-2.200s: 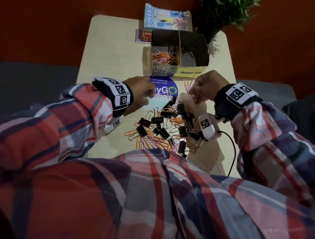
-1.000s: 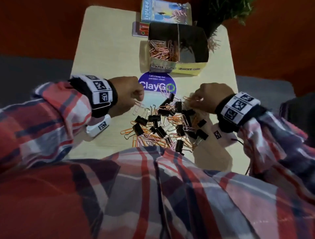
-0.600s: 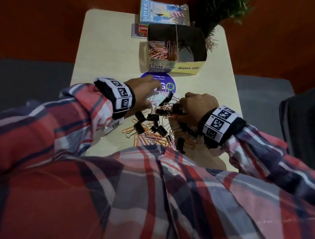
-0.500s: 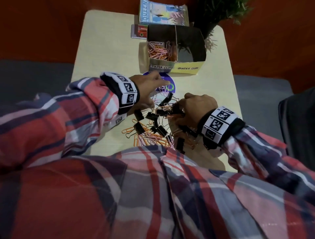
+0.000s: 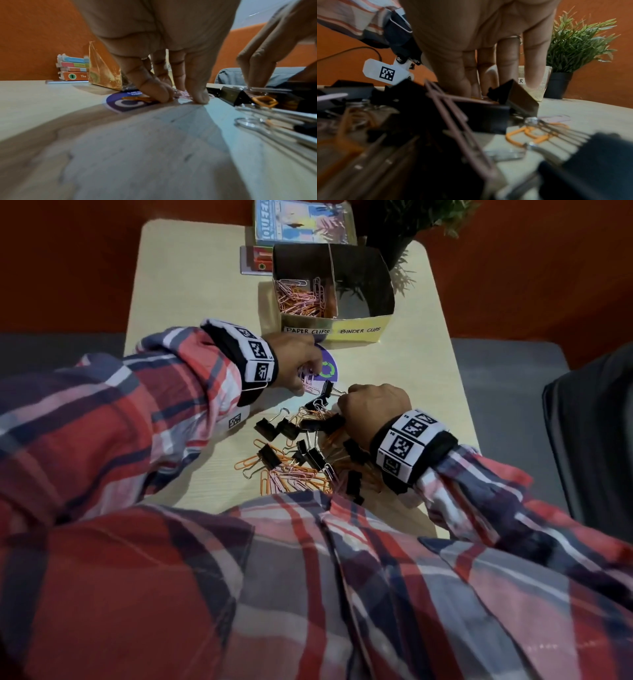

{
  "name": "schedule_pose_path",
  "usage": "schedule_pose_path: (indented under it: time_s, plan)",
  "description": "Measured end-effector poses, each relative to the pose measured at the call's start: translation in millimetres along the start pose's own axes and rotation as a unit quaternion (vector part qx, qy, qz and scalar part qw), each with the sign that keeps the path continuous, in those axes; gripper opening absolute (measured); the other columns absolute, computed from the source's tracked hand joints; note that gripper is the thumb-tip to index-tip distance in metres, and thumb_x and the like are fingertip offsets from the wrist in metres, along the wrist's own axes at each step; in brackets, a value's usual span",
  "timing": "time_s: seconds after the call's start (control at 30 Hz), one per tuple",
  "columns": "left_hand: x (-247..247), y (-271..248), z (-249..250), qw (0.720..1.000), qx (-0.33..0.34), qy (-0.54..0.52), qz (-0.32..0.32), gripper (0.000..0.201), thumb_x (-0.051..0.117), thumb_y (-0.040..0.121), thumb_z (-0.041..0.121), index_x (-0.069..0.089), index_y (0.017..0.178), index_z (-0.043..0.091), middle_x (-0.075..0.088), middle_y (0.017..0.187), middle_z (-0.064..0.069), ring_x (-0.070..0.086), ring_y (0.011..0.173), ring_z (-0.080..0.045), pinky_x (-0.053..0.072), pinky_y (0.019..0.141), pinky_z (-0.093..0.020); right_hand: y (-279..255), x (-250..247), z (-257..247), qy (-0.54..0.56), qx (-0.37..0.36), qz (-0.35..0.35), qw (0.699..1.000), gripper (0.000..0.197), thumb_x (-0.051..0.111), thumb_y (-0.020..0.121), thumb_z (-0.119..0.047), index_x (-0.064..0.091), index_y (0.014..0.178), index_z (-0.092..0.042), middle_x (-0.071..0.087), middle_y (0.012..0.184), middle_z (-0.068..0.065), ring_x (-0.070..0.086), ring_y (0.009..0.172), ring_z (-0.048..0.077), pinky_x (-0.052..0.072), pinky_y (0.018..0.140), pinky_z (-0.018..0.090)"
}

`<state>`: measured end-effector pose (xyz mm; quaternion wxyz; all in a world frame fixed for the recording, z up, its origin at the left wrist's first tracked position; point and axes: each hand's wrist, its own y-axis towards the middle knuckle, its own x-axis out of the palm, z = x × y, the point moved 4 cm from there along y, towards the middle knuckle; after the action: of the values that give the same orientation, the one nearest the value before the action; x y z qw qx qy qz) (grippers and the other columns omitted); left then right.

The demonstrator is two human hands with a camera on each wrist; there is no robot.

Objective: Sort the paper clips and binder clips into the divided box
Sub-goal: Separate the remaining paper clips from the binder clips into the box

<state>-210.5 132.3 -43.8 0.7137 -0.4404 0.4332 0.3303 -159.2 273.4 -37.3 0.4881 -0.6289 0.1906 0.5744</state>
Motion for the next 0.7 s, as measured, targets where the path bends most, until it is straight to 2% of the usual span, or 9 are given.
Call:
schedule_pose_path:
  time_s: [0.17,0.23,0.33,0.4,0.5,0.57,0.63,0.7]
  plan:
    - [-3.4,-0.1,-4.3,0.999,-0.036,-0.018,-0.001,0.042,0.080,0.073,0.027,0.061,0.106,0.011,0.055,0.106,-0.005,0.051,0.090,-0.021,0.039,0.072,-0.029,-1.3,-3.5,-4.0,-0.017,-0.008,-0.005,1.000,0.027,0.057,0.090,-0.028,0.063,0.114,-0.018,0.063,0.111,0.004,0.062,0.102,0.028,0.043,0.073,0.031]
    - [-4.9,-2.8,-7.5,1.000,-0.026,-0.005,0.005,0.037,0.077,0.075,0.034,0.062,0.101,0.012,0.056,0.107,-0.005,0.050,0.087,-0.020,0.041,0.071,-0.030,-0.9,-4.0,-3.4,-0.015,-0.010,-0.009,1.000,0.026,0.056,0.090,-0.030,0.064,0.113,-0.020,0.063,0.108,0.003,0.062,0.100,0.027,0.044,0.073,0.031]
    - [-4.2,-9.6,-12.2,0.999,0.001,0.031,0.013,0.036,0.072,0.078,0.042,0.062,0.103,0.018,0.052,0.119,-0.001,0.052,0.098,-0.022,0.045,0.076,-0.033,-2.7,-2.3,0.4,-0.012,-0.006,-0.019,1.000,0.027,0.056,0.091,-0.033,0.064,0.116,-0.026,0.060,0.106,0.001,0.062,0.099,0.026,0.041,0.070,0.029]
    - [-2.6,-12.4,-12.1,0.998,0.016,0.059,0.020,0.032,0.070,0.080,0.039,0.063,0.104,0.020,0.051,0.123,-0.001,0.051,0.108,-0.024,0.043,0.077,-0.031,-4.7,-2.1,0.3,-0.023,-0.013,-0.017,0.999,0.028,0.052,0.093,-0.029,0.063,0.118,-0.025,0.061,0.109,0.001,0.062,0.100,0.027,0.039,0.068,0.029]
    - [-2.4,-11.2,-8.9,0.998,0.008,0.056,0.026,0.020,0.069,0.082,0.033,0.064,0.096,0.019,0.055,0.114,-0.003,0.051,0.106,-0.024,0.041,0.078,-0.033,-4.7,-7.0,-4.8,-0.032,-0.028,-0.020,0.999,0.031,0.057,0.091,-0.036,0.063,0.114,-0.016,0.064,0.111,0.005,0.062,0.101,0.029,0.038,0.069,0.030]
    - [-2.1,-7.7,-6.5,0.999,-0.014,0.048,0.014,0.018,0.069,0.082,0.031,0.063,0.092,0.018,0.055,0.106,-0.004,0.052,0.098,-0.024,0.042,0.076,-0.033,-1.9,-11.1,-7.3,-0.040,-0.030,-0.031,0.998,0.036,0.061,0.087,-0.042,0.064,0.110,-0.014,0.066,0.109,0.006,0.063,0.099,0.030,0.039,0.069,0.030]
    - [-1.4,-4.4,-4.8,0.999,-0.035,0.039,-0.010,0.015,0.069,0.083,0.029,0.062,0.088,0.017,0.057,0.097,-0.003,0.051,0.086,-0.021,0.039,0.070,-0.031,1.1,-12.3,-8.8,-0.053,-0.031,-0.039,0.997,0.036,0.062,0.087,-0.041,0.064,0.110,-0.014,0.067,0.109,0.006,0.064,0.099,0.029,0.040,0.069,0.030]
    - [-0.5,-2.1,-2.5,0.998,-0.046,0.034,-0.038,0.013,0.067,0.085,0.027,0.061,0.087,0.016,0.059,0.090,-0.003,0.051,0.082,-0.021,0.036,0.068,-0.029,3.3,-12.0,-9.5,-0.062,-0.034,-0.036,0.997,0.031,0.060,0.089,-0.036,0.064,0.111,-0.015,0.067,0.109,0.006,0.064,0.099,0.028,0.040,0.069,0.030]
